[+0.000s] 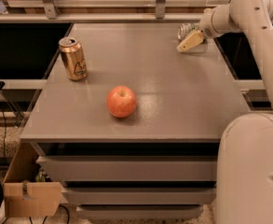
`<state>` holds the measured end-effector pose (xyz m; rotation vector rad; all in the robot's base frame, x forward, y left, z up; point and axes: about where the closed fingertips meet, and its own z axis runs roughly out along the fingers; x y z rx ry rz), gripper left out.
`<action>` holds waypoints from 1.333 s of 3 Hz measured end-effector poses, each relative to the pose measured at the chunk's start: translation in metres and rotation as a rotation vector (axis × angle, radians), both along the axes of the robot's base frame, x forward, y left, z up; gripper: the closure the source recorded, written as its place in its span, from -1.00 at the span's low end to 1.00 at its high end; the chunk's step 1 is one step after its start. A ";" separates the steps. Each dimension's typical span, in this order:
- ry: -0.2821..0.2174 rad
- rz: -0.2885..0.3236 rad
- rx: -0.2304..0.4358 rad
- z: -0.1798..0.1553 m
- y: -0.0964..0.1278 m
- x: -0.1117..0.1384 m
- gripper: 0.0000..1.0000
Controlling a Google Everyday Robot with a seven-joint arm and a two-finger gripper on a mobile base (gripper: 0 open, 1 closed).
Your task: Move 7up can near apple
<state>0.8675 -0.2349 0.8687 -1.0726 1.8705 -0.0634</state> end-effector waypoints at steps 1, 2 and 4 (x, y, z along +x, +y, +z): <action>0.026 0.015 0.021 -0.006 0.003 0.000 -1.00; 0.042 0.019 0.038 -0.010 0.005 0.000 -0.63; 0.057 0.013 0.069 -0.012 0.002 0.001 0.27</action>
Offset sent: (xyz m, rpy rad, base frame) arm 0.0061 -0.0047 -0.0030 0.0568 0.0524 0.0163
